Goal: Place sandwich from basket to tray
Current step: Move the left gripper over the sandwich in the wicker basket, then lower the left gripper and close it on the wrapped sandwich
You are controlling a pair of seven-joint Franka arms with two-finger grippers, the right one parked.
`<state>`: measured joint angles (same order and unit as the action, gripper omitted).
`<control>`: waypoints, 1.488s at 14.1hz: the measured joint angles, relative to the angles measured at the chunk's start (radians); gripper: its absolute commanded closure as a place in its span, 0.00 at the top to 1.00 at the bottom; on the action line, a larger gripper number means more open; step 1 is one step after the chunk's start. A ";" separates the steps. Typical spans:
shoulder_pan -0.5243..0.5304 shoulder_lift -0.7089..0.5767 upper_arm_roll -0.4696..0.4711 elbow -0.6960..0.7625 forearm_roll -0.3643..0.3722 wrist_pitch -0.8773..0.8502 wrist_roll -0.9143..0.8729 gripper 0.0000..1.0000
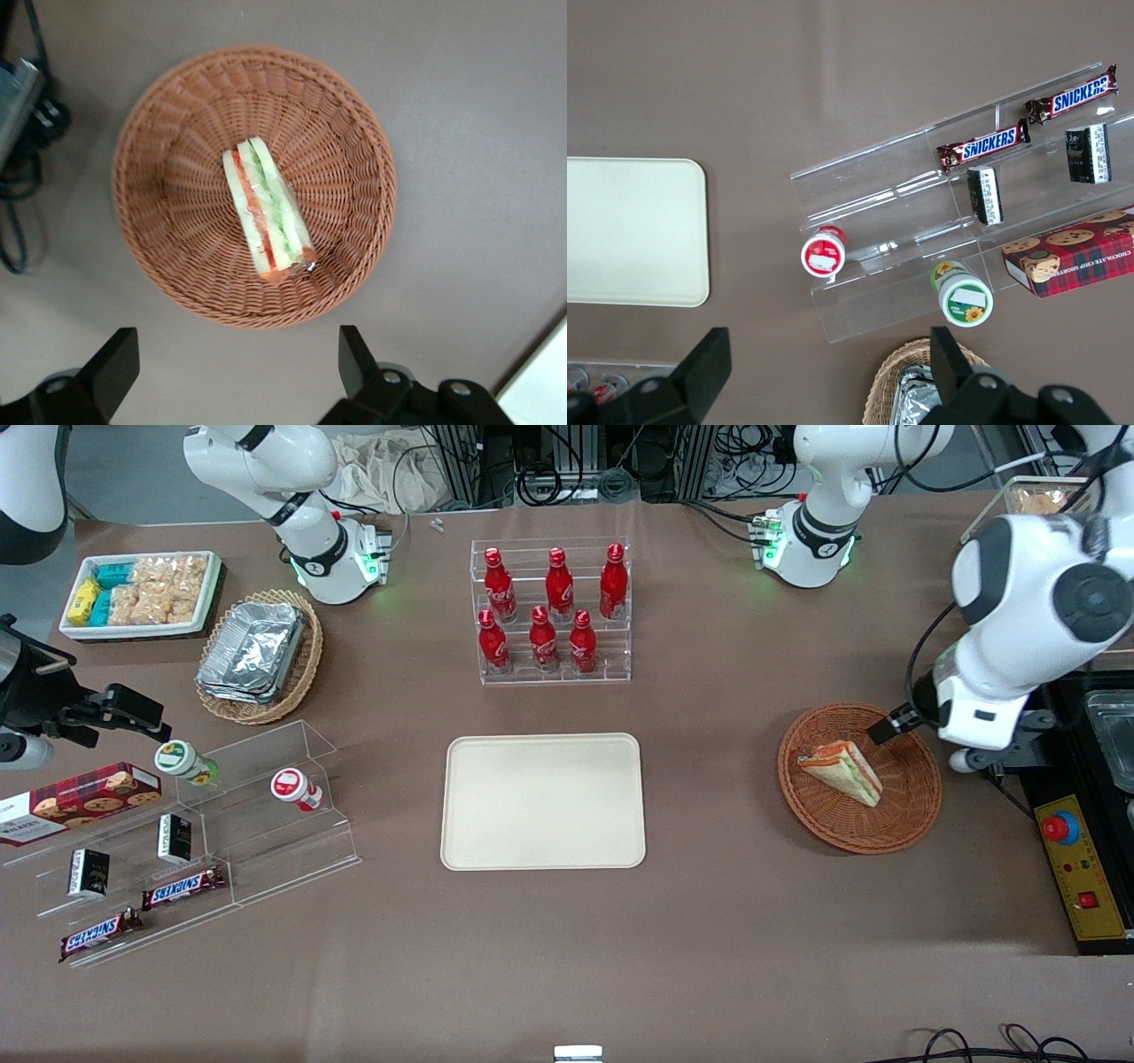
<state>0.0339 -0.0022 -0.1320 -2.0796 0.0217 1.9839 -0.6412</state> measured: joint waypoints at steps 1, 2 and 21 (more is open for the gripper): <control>-0.001 0.022 -0.001 -0.010 0.000 0.022 -0.033 1.00; 0.000 0.047 0.001 -0.013 0.000 0.044 -0.065 1.00; 0.009 0.267 0.015 -0.106 -0.003 0.286 -0.254 0.51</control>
<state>0.0426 0.2651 -0.1171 -2.1860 0.0191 2.2704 -0.8955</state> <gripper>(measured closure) 0.203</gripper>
